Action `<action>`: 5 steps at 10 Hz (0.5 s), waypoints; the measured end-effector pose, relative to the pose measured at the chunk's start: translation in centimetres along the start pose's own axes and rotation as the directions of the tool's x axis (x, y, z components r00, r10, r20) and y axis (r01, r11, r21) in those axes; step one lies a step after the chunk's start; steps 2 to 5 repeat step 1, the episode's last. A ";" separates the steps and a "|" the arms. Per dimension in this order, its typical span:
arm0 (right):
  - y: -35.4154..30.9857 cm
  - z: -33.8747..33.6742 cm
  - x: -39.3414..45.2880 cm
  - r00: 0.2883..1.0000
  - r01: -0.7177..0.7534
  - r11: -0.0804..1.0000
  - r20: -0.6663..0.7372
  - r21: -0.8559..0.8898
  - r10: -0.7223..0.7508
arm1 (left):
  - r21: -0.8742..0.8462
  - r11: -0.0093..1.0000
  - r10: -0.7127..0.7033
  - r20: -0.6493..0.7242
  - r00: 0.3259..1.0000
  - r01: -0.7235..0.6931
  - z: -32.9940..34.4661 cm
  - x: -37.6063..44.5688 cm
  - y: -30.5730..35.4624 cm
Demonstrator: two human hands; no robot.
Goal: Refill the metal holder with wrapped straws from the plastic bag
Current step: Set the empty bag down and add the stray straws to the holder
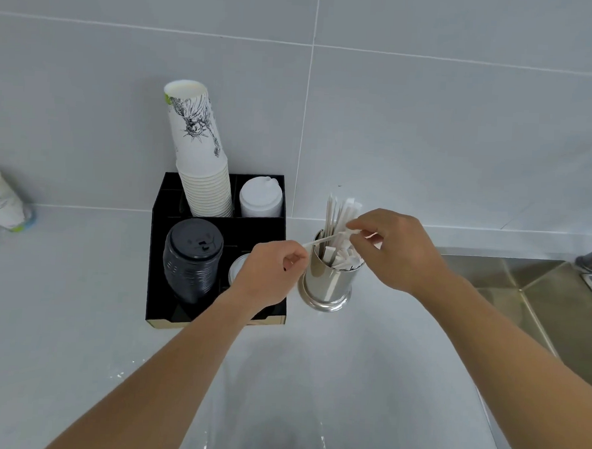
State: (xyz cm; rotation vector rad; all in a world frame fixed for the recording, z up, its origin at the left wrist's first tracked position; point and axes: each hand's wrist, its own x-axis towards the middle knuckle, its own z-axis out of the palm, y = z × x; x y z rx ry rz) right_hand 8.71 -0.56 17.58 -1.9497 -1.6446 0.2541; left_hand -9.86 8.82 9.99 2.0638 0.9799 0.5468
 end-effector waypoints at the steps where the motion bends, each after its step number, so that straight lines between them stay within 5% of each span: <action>1: -0.7 -0.2 -1.0 0.997 -0.057 0.998 -0.045 0.029 0.059 | 0.010 1.000 -0.019 -0.006 1.000 0.019 -0.3 -1.5 -0.7; 5: -0.7 -0.2 -1.0 0.997 -0.057 0.998 -0.045 0.029 0.059 | 0.010 1.000 -0.019 -0.006 1.000 0.019 -0.3 -1.5 -0.7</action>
